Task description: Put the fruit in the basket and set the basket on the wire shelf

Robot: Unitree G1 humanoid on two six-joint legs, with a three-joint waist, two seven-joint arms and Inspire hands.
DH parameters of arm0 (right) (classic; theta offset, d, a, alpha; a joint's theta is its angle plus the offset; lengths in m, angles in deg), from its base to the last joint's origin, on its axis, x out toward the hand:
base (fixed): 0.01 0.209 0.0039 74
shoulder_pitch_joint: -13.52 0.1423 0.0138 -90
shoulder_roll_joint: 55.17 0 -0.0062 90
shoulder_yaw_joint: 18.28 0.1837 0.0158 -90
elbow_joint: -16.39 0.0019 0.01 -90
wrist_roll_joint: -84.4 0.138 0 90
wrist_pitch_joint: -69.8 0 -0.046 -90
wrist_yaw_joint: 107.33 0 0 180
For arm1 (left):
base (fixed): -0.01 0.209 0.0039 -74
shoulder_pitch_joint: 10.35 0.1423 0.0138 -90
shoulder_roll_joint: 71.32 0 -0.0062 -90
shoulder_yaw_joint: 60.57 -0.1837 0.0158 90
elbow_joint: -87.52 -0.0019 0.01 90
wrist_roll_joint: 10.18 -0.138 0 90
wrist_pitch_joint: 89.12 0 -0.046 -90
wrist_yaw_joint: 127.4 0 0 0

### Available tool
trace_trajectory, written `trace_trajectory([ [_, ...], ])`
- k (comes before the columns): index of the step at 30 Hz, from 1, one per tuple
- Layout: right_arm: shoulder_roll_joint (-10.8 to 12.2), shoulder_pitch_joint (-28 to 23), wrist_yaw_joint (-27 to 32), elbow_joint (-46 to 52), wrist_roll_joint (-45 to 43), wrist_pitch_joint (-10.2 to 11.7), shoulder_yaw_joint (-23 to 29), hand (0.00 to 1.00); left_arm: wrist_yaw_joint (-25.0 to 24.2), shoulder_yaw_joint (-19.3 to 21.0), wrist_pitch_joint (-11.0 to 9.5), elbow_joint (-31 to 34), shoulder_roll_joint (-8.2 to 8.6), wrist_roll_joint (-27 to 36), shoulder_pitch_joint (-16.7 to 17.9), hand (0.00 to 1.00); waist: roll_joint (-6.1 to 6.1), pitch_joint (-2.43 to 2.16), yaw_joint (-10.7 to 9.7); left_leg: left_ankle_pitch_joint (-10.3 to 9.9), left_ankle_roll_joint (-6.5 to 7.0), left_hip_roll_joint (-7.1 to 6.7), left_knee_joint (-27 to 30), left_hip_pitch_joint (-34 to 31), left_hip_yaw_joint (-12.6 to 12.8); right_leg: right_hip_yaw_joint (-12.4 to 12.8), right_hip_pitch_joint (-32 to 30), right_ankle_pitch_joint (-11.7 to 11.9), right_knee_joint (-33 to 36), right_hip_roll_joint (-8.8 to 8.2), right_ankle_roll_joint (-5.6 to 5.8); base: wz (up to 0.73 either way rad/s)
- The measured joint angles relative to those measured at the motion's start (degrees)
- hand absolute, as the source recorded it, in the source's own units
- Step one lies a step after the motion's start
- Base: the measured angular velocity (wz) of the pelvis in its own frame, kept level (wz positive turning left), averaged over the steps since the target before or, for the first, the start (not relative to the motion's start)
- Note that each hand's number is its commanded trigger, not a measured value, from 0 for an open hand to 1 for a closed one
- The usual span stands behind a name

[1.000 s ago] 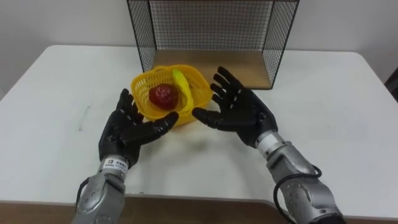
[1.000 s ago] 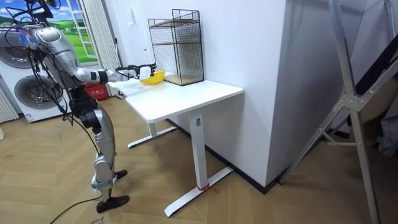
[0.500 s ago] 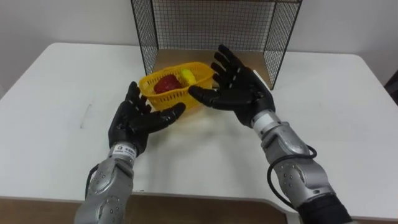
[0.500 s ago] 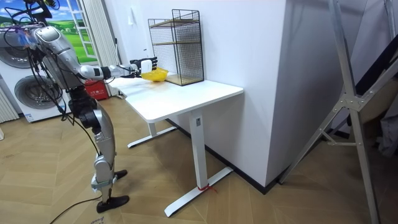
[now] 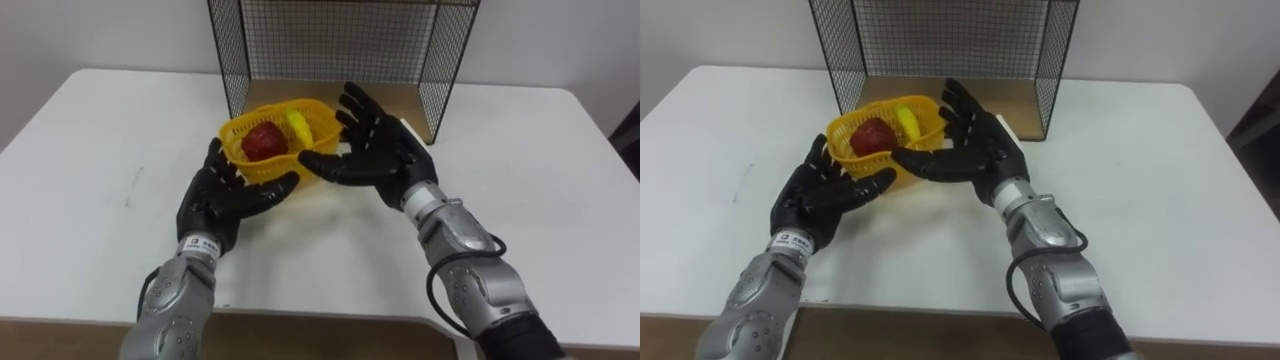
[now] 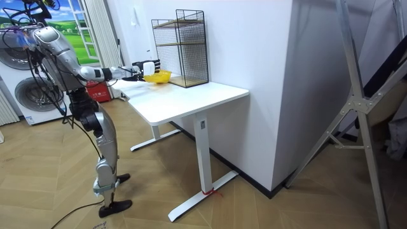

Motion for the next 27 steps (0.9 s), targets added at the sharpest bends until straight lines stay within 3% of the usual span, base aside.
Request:
trace_trajectory([
  [10, -0.09, -0.66, 0.01, -0.23, -0.18, 0.17, -0.30, 0.00, 0.13, -0.02, 0.01, 0.00, -0.25, -0.06, 0.00, 0.00, 0.93, -0.09, -0.64, 0.00, 0.00, 0.03, -0.06, -0.10, 0.02, 0.19, -0.25, 0.01, 0.07, 0.05, -0.02, 0.00],
  [27, -0.05, -6.39, -0.04, -0.22, -0.14, 0.24, -1.52, 0.00, 1.54, 0.02, -0.33, 0.18, 0.20, -0.35, -1.86, 0.00, 0.88, -0.54, -1.71, 0.01, 0.00, 0.17, -0.58, 0.51, 0.95, 1.05, -0.59, 0.05, 0.07, 0.07, -0.05, -0.01],
])
